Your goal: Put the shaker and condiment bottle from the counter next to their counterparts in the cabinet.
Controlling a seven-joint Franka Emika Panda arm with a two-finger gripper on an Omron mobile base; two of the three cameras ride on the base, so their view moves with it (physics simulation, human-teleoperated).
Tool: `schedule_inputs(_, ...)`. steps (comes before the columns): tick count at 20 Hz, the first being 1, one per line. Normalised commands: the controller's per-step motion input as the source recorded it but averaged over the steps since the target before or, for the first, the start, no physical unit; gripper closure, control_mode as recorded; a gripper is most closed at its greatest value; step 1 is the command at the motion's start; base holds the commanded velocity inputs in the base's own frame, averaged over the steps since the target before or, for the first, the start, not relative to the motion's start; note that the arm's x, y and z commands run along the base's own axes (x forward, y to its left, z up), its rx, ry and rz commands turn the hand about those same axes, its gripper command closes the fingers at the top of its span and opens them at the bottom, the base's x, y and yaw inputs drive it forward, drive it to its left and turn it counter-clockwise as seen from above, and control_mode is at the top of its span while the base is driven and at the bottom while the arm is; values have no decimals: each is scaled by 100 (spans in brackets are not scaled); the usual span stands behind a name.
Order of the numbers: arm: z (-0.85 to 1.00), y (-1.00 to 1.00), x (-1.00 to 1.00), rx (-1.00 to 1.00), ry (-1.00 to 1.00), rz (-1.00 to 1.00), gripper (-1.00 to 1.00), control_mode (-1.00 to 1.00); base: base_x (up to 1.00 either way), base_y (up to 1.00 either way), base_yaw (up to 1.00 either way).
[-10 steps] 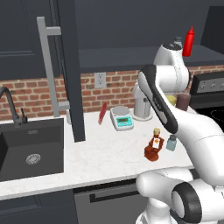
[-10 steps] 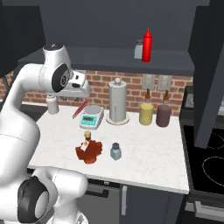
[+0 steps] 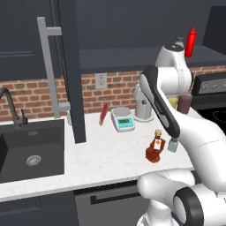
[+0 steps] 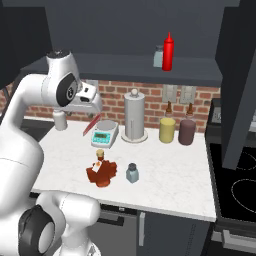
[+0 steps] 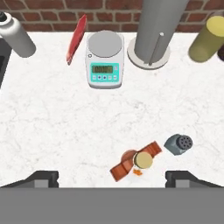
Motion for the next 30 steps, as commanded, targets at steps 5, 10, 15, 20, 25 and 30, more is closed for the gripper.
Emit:
schedule_inputs(5, -4, 0, -7, 0, 0, -10, -100, -100, 0, 0, 0)
schedule_inputs(10, -10, 0, 0, 0, 0, -1, -100, -100, 0, 0, 0)
schedule_inputs(15, -13, -1, -7, 0, -1, -1, -100, -100, 0, 0, 0)
schedule_inputs(20, -25, -6, -31, 0, -6, -7, -100, -100, 0, 0, 0)
schedule_inputs(25, -47, -23, -40, 0, -7, -20, -100, -100, 0, 0, 0)
schedule_inputs(30, -37, -10, -18, 0, -1, -12, -100, -100, 0, 0, 0)
